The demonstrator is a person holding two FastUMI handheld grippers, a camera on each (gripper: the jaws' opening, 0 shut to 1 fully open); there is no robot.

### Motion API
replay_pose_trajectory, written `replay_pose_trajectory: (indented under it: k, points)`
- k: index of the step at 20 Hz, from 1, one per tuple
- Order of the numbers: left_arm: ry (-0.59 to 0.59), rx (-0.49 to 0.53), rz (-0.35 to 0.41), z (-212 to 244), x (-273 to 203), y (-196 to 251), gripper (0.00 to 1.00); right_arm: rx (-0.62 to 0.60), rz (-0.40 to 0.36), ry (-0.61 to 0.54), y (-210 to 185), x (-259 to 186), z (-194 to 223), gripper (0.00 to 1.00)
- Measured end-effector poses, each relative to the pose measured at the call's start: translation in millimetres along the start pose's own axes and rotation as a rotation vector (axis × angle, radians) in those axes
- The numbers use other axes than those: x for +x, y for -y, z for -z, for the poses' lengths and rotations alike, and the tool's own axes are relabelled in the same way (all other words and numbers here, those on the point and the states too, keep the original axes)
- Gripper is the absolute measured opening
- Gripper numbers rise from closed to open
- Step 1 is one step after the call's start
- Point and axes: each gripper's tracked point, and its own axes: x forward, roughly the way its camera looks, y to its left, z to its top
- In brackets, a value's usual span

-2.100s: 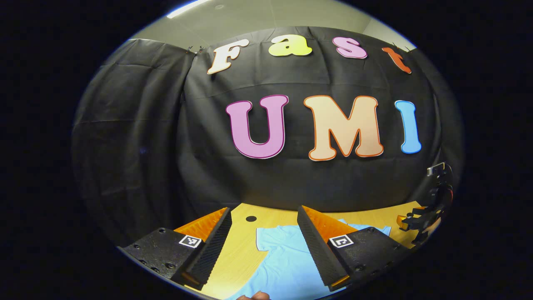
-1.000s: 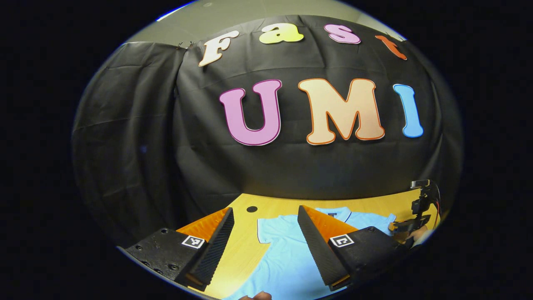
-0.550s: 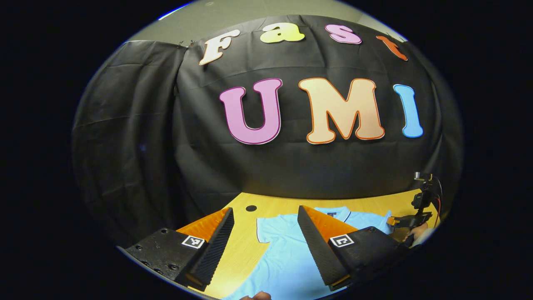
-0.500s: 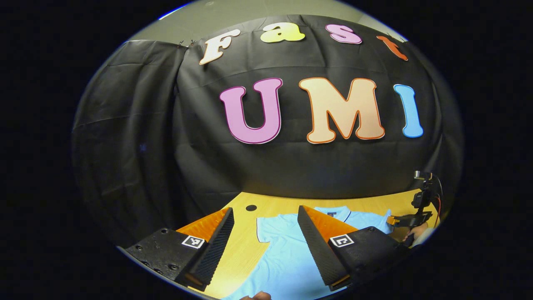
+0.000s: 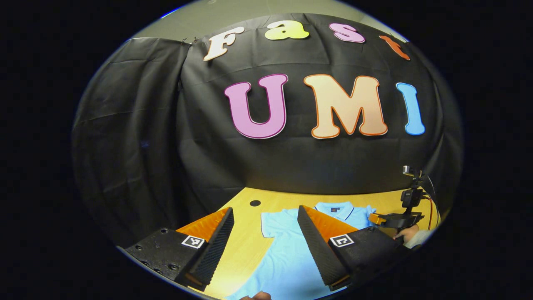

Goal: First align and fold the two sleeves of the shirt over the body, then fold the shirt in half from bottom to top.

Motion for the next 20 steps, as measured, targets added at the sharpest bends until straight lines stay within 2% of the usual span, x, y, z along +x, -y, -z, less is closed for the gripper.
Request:
replay_pose_trajectory:
  k: [3, 4, 6, 8, 9, 10, 13, 14, 15, 17, 18, 20]
  points:
    - [-0.012, 0.013, -0.020, 4.7, -0.1, -10.1, 0.93, -0.020, -0.034, -0.019, -17.9, 15.9, 18.4, 0.06]
    - [-0.012, 0.016, -0.024, 4.9, 0.6, -12.3, 0.93, -0.027, -0.041, -0.047, -21.6, 16.9, 24.5, 0.12]
    - [0.002, 0.013, -0.021, 2.3, 1.1, -14.4, 0.93, -0.033, -0.079, -0.061, -34.6, 11.1, 28.4, 0.56]
    - [0.021, 0.012, -0.005, -1.6, 8.9, -12.3, 0.93, -0.100, -0.086, -0.027, -38.7, -6.0, 13.7, 1.00]
    - [0.033, 0.012, 0.008, -4.3, 14.8, -10.4, 0.93, -0.121, -0.099, -0.014, -43.9, -19.7, 6.9, 0.94]
    - [0.042, 0.013, 0.025, -4.2, 22.6, -8.1, 0.93, -0.139, -0.106, 0.001, -49.7, -33.5, 4.2, 0.98]
    - [0.059, 0.003, 0.075, -3.4, 50.8, -1.6, 0.93, -0.176, -0.097, 0.064, -51.9, -81.2, -7.9, 0.98]
    - [0.057, -0.006, 0.092, -1.1, 62.0, -0.2, 0.93, -0.179, -0.085, 0.072, -51.6, -98.2, -9.3, 0.94]
    - [0.050, -0.020, 0.107, 1.7, 73.8, 0.8, 0.93, -0.178, -0.069, 0.095, -50.5, -114.7, -12.8, 0.98]
    - [0.026, -0.053, 0.143, 9.9, 97.5, 2.7, 0.93, -0.186, -0.015, 0.143, -44.2, -146.1, -22.0, 0.94]
    - [0.013, -0.065, 0.157, 15.5, 109.4, 1.3, 0.93, -0.185, 0.011, 0.157, -42.1, -160.1, -23.9, 0.98]
    - [-0.009, -0.077, 0.184, 24.1, 135.7, -1.2, 0.94, -0.162, 0.059, 0.179, -39.4, -186.7, -26.6, 0.98]
